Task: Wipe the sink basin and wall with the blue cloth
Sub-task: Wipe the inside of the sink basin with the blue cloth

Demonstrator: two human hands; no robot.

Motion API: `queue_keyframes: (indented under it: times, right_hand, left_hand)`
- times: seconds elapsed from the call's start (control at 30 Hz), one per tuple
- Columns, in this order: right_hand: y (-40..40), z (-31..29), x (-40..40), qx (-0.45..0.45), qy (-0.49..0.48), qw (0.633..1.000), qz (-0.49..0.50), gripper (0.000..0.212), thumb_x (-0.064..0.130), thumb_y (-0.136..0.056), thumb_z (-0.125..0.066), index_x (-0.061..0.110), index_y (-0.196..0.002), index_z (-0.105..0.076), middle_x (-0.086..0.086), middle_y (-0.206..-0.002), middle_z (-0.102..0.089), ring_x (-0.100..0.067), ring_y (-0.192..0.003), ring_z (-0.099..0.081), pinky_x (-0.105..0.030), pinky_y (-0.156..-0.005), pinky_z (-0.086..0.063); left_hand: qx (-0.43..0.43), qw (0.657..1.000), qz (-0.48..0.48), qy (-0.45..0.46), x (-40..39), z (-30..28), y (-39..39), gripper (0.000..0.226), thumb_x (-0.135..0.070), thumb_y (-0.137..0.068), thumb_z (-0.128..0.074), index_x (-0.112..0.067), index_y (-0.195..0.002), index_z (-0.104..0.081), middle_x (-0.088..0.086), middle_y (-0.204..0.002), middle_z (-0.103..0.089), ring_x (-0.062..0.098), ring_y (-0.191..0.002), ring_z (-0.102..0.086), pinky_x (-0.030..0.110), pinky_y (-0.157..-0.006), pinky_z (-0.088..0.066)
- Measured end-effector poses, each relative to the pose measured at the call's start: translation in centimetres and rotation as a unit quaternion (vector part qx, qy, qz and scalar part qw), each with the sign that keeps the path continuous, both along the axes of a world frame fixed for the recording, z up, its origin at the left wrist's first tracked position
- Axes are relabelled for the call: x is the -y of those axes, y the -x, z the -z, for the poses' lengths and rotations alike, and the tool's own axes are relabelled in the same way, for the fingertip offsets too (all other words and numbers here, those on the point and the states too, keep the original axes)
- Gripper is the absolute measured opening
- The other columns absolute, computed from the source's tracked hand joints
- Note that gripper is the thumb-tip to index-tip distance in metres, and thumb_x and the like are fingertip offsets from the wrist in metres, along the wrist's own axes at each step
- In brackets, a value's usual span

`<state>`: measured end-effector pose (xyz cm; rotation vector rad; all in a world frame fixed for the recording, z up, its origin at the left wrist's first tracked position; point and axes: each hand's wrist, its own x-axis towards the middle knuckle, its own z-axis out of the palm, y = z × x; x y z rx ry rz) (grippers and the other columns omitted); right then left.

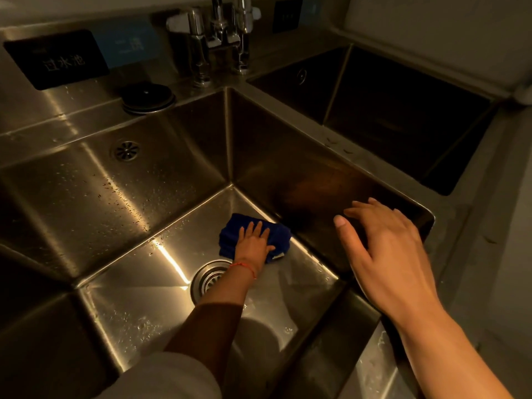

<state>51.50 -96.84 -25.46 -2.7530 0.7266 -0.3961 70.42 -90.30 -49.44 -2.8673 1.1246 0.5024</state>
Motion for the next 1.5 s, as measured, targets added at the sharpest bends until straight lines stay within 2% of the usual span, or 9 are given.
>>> queue_keyframes:
  times: [0.3,0.7,0.87,1.03,1.13,1.27,1.37,1.5]
  right_hand:
    - [0.0,0.0,0.1,0.007,-0.005,1.0,-0.004,0.054,0.05,-0.088,-0.027,0.018,-0.12,-0.057,-0.002,-0.129,-0.056,-0.013,-0.131,-0.036,-0.037,-0.111,-0.019]
    - [0.0,-0.1,0.1,0.002,-0.009,1.0,-0.004,0.054,0.052,-0.091,-0.027,0.016,-0.12,-0.057,-0.004,-0.128,-0.057,-0.015,-0.131,-0.038,-0.036,-0.11,-0.019]
    - [0.1,-0.3,0.0,0.004,-0.011,1.0,-0.001,0.053,0.048,-0.089,-0.03,0.015,-0.119,-0.058,-0.006,-0.127,-0.058,-0.017,-0.129,-0.04,-0.039,-0.109,-0.022]
    - [0.0,-0.2,0.0,0.007,-0.014,1.0,-0.001,0.049,0.048,-0.093,-0.031,0.016,-0.117,-0.059,-0.005,-0.125,-0.059,-0.016,-0.129,-0.041,-0.04,-0.109,-0.024]
    - [0.0,-0.1,0.1,0.004,-0.013,1.0,-0.002,0.047,0.045,-0.09,-0.033,0.015,-0.116,-0.059,-0.005,-0.124,-0.06,-0.016,-0.128,-0.041,-0.04,-0.109,-0.025]
    - [0.0,-0.1,0.1,0.008,-0.008,1.0,-0.003,0.046,0.044,-0.091,-0.034,0.014,-0.114,-0.06,-0.006,-0.122,-0.061,-0.015,-0.126,-0.042,-0.04,-0.108,-0.025]
    - [0.0,0.1,0.2,0.011,0.001,1.0,-0.005,0.046,0.046,-0.095,-0.033,0.014,-0.113,-0.061,-0.007,-0.12,-0.062,-0.015,-0.124,-0.042,-0.041,-0.106,-0.025]
    - [-0.1,0.1,0.3,0.017,-0.006,1.0,-0.006,0.046,0.046,-0.094,-0.033,0.014,-0.113,-0.061,-0.006,-0.12,-0.062,-0.006,-0.12,-0.034,-0.039,-0.106,-0.023]
  left_hand:
    - [-0.003,0.998,-0.055,0.027,-0.4,0.9,1.0,0.058,-0.042,-0.102,-0.03,-0.019,-0.152,-0.015,0.007,-0.161,-0.008,0.026,-0.148,-0.005,0.043,-0.12,-0.004]
    - [0.014,0.994,-0.106,-0.001,-4.7,1.3,3.5,0.058,-0.041,-0.104,-0.019,-0.015,-0.153,-0.002,0.011,-0.161,0.001,0.027,-0.148,0.003,0.044,-0.12,0.0]
    - [0.026,0.998,-0.049,0.021,-6.2,1.3,2.5,0.058,-0.041,-0.104,-0.018,-0.015,-0.153,0.0,0.009,-0.161,-0.001,0.024,-0.149,0.002,0.042,-0.12,0.004]
    - [0.072,0.996,0.057,0.019,-8.8,2.7,1.1,0.057,-0.033,-0.105,-0.021,-0.014,-0.152,0.006,0.008,-0.161,0.002,0.024,-0.149,0.002,0.039,-0.121,0.002]
    - [0.074,0.994,0.077,0.029,-8.9,2.9,0.4,0.058,-0.025,-0.105,-0.024,-0.014,-0.151,0.009,0.007,-0.161,0.006,0.023,-0.149,0.004,0.035,-0.12,0.003]
    - [0.057,0.996,0.049,0.046,-8.5,3.0,0.5,0.063,-0.013,-0.102,-0.032,-0.015,-0.152,0.006,0.004,-0.161,0.005,0.02,-0.149,0.004,0.031,-0.119,0.007]
    - [0.063,0.997,0.017,0.044,-7.6,3.0,0.4,0.068,-0.002,-0.097,-0.034,-0.013,-0.152,0.005,0.006,-0.161,0.004,0.02,-0.149,0.004,0.034,-0.12,0.006]
    - [0.059,0.996,-0.043,0.042,-6.2,2.6,-0.9,0.066,-0.002,-0.098,-0.033,-0.013,-0.152,0.003,0.007,-0.161,0.004,0.021,-0.149,0.003,0.034,-0.12,0.003]
